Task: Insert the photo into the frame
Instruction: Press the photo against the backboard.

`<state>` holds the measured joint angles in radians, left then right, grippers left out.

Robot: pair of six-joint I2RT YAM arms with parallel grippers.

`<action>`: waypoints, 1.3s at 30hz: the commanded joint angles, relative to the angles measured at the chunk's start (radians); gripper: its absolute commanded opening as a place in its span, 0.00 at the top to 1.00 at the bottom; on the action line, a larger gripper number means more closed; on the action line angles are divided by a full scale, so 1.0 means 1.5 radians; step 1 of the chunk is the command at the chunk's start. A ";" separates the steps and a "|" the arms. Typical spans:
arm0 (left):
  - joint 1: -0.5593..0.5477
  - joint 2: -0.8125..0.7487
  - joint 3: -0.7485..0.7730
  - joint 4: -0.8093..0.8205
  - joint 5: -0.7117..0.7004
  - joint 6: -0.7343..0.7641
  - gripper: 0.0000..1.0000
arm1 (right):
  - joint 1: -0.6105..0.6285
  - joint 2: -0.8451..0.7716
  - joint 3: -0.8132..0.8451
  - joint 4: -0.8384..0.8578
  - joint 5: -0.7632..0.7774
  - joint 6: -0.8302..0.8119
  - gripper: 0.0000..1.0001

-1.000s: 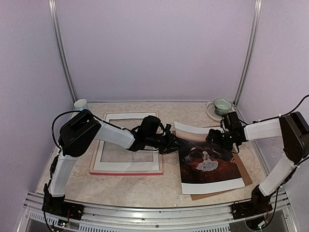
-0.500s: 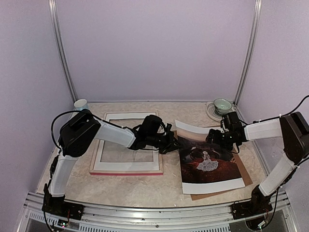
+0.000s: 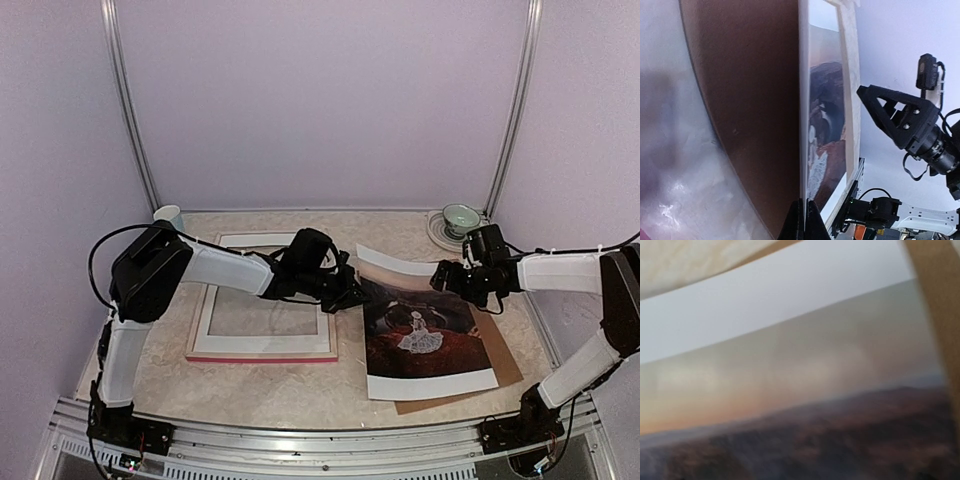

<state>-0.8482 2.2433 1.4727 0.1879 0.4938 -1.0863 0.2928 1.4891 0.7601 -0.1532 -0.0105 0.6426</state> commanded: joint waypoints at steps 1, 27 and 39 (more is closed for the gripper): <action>0.022 -0.097 -0.005 -0.031 -0.012 0.030 1.00 | 0.010 -0.048 -0.001 -0.013 0.002 -0.008 0.01; 0.227 -0.440 -0.053 -0.328 0.044 0.210 1.00 | 0.021 -0.041 0.009 0.014 0.008 -0.014 0.01; 0.334 -0.560 0.044 -0.535 0.059 0.309 1.00 | 0.111 0.058 0.098 0.019 0.028 -0.020 0.01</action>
<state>-0.3721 1.4971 1.4914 -0.5163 0.5957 -0.6930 0.4213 1.5291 0.8501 -0.1383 0.0132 0.6182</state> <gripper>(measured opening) 0.008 0.992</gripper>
